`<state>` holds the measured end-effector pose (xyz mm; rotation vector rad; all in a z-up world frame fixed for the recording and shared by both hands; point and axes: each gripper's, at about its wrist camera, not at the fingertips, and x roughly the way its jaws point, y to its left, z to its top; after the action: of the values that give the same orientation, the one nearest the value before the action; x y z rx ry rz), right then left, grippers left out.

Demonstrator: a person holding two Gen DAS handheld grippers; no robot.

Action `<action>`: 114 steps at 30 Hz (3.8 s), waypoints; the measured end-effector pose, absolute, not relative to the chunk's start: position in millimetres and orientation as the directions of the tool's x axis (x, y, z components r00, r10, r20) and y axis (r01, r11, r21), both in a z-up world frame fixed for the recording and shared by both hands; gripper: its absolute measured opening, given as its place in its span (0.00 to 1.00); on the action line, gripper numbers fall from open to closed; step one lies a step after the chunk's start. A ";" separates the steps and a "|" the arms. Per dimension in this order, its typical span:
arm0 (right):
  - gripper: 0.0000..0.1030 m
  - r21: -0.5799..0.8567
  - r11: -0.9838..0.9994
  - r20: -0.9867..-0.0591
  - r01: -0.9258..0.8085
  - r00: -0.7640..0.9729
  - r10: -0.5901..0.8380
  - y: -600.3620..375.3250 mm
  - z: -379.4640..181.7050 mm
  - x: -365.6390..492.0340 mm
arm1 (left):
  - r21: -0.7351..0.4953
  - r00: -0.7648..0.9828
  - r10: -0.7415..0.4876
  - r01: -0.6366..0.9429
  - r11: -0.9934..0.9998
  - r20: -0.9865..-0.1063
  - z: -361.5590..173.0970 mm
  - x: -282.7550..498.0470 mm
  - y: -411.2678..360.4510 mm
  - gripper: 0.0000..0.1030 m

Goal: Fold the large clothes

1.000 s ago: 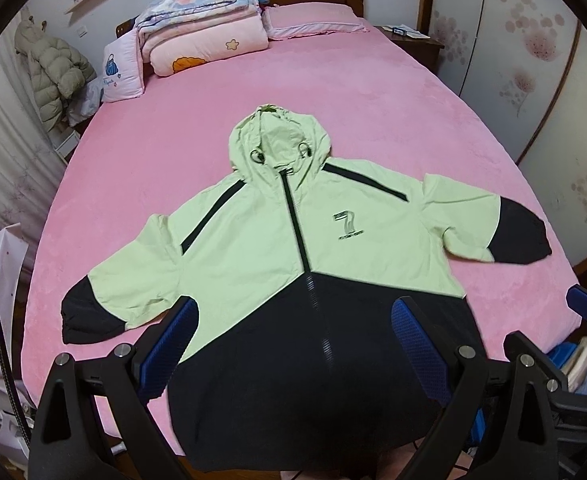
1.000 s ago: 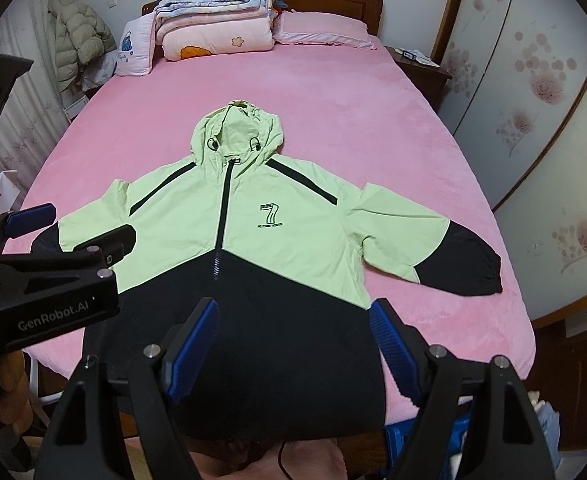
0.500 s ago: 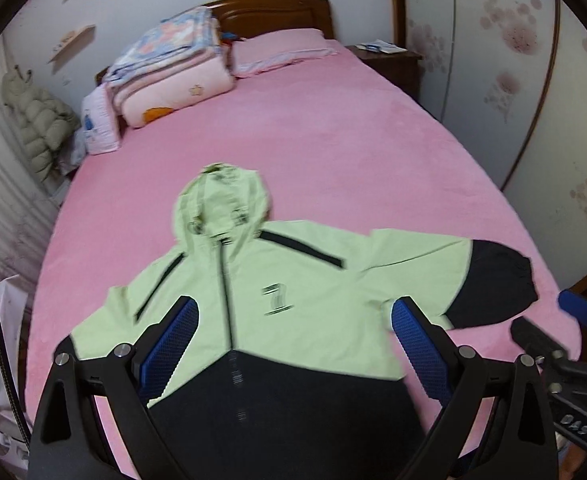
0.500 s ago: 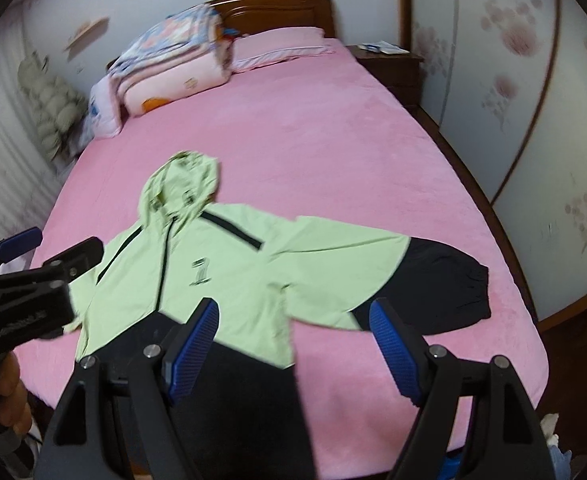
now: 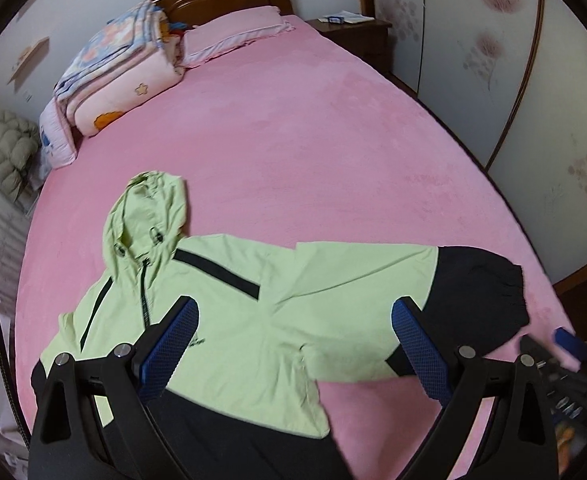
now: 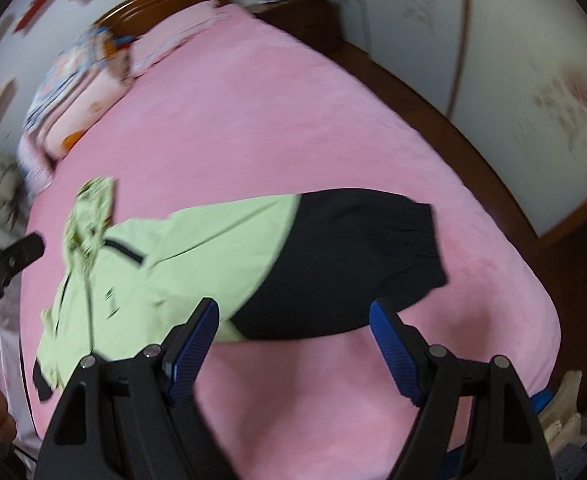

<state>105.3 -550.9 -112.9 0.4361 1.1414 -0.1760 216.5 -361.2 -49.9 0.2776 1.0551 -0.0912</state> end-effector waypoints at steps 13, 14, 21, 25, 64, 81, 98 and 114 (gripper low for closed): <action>0.69 0.244 0.772 -0.954 0.586 0.286 0.085 -661.1 -234.9 99.0 | 0.224 0.308 0.149 0.224 0.949 -0.940 -171.9 264.5 -384.4 0.94; 0.69 0.248 0.766 -0.955 0.594 0.281 0.092 -662.7 -241.9 99.2 | 0.227 0.304 0.152 0.229 0.947 -0.941 -176.0 264.3 -384.1 0.94; 0.68 0.264 0.699 -0.959 0.665 0.261 0.114 -665.4 -277.8 104.1 | 0.216 0.257 0.151 0.250 0.944 -0.955 -200.8 272.1 -386.7 0.94; 0.28 0.322 0.666 -0.941 0.673 0.306 0.145 -669.2 -280.4 110.3 | 0.198 0.238 0.138 0.247 0.949 -0.961 -206.9 276.5 -390.2 0.94; 0.22 0.477 0.876 -0.828 -0.077 0.294 0.477 -225.7 -184.8 212.0 | -0.070 0.205 -0.014 -0.271 0.960 -0.979 -191.3 230.4 19.8 0.94; 0.25 0.449 0.891 -0.878 0.075 0.223 0.424 -274.0 -213.4 163.5 | -0.592 0.066 -0.590 -0.166 0.788 -0.804 -295.3 231.5 -23.6 0.50; 0.25 0.454 0.877 -0.882 0.157 0.215 0.419 -316.8 -233.4 155.3 | -0.633 0.153 -0.615 -0.241 0.736 -0.773 -325.0 253.6 -63.8 0.51; 0.25 0.462 0.863 -0.881 0.205 0.217 0.420 -347.0 -241.9 142.7 | -0.526 0.152 -0.510 -0.095 0.845 -0.847 -308.5 265.4 -107.0 0.80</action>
<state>142.7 -347.0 -241.9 0.5521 1.3640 0.1601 265.5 -107.0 -308.5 -0.5262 1.4030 -0.3177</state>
